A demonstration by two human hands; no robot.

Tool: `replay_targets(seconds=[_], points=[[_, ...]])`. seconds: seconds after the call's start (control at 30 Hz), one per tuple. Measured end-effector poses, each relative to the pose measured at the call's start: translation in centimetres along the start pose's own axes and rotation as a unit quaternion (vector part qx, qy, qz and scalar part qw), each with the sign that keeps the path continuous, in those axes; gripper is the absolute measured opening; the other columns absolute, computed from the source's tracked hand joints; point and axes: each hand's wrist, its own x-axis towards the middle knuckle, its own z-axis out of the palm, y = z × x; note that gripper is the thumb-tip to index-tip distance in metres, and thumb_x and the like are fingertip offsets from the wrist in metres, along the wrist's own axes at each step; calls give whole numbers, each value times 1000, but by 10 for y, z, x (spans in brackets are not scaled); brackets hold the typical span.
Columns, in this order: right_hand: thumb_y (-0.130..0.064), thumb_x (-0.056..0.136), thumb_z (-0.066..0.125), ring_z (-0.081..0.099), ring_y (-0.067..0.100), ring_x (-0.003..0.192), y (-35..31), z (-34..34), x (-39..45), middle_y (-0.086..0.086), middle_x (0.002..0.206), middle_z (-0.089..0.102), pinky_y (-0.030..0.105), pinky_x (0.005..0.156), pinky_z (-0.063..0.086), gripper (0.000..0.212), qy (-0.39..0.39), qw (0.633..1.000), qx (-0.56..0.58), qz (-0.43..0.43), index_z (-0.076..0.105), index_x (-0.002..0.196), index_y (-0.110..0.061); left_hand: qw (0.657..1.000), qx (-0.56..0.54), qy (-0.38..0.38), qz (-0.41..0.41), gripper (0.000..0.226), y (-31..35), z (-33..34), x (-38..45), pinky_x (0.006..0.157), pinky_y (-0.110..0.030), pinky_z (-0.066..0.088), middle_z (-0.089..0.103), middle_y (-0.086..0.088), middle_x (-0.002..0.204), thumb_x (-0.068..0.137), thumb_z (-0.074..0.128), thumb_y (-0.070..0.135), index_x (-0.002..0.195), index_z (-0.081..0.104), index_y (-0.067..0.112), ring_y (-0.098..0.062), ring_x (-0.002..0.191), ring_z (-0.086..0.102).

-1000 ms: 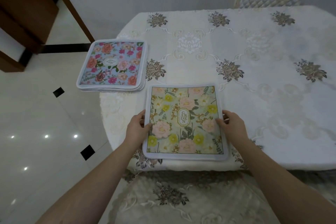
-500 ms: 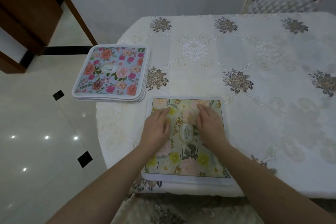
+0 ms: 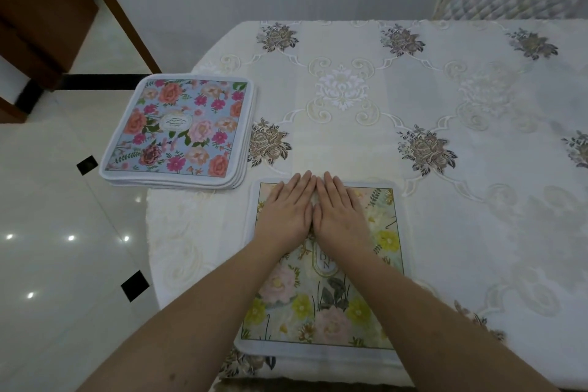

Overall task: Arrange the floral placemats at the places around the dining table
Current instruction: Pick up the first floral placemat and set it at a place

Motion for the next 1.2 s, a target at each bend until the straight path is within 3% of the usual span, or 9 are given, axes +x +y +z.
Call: replay_targets(seconds=[0.13,0.3,0.57,0.83,1.03,1.2], points=[[-37,105,20,-1,15,153,2,1,-1,1,167,4,40,124,1,57,0,1000,15,17,10,159,-19,1000,-5,-3,-3,56,0,-1,-2,124,-36,-6,0,4,167,106,17,36,159,4,21,-11,154,-3],[-47,104,21,-1,14,153,14,1,-5,0,167,4,41,124,-1,62,1,999,22,45,9,159,-22,999,-25,-10,-24,70,3,-7,-4,125,-39,-2,3,6,167,95,-1,48,159,6,22,-10,154,0],[-49,102,23,1,16,153,39,-4,-18,2,167,6,37,124,-2,64,12,997,2,71,9,159,-22,999,-12,-28,12,73,-15,-10,-15,124,-38,-7,-7,9,167,96,9,61,159,-4,28,-9,153,-8],[-44,104,19,-3,14,153,71,-12,-34,2,167,2,30,122,-6,64,-3,997,6,77,3,159,-15,999,7,-45,7,69,-45,-14,-44,123,-32,-10,-16,8,165,99,9,59,157,-13,28,-7,151,-16],[-44,104,17,-3,11,153,108,-28,-55,0,167,1,28,121,-7,63,-32,995,-35,84,2,158,-15,997,59,-44,-8,72,-65,-27,-74,124,-36,-7,-5,7,167,95,-6,57,158,-6,23,-9,153,-5],[-33,106,21,2,16,153,89,-40,-76,5,167,8,32,123,-2,57,9,990,11,142,10,158,-11,996,33,-43,-67,63,-41,-33,-73,121,-36,-12,3,0,168,105,12,48,160,3,17,-14,154,-2]])
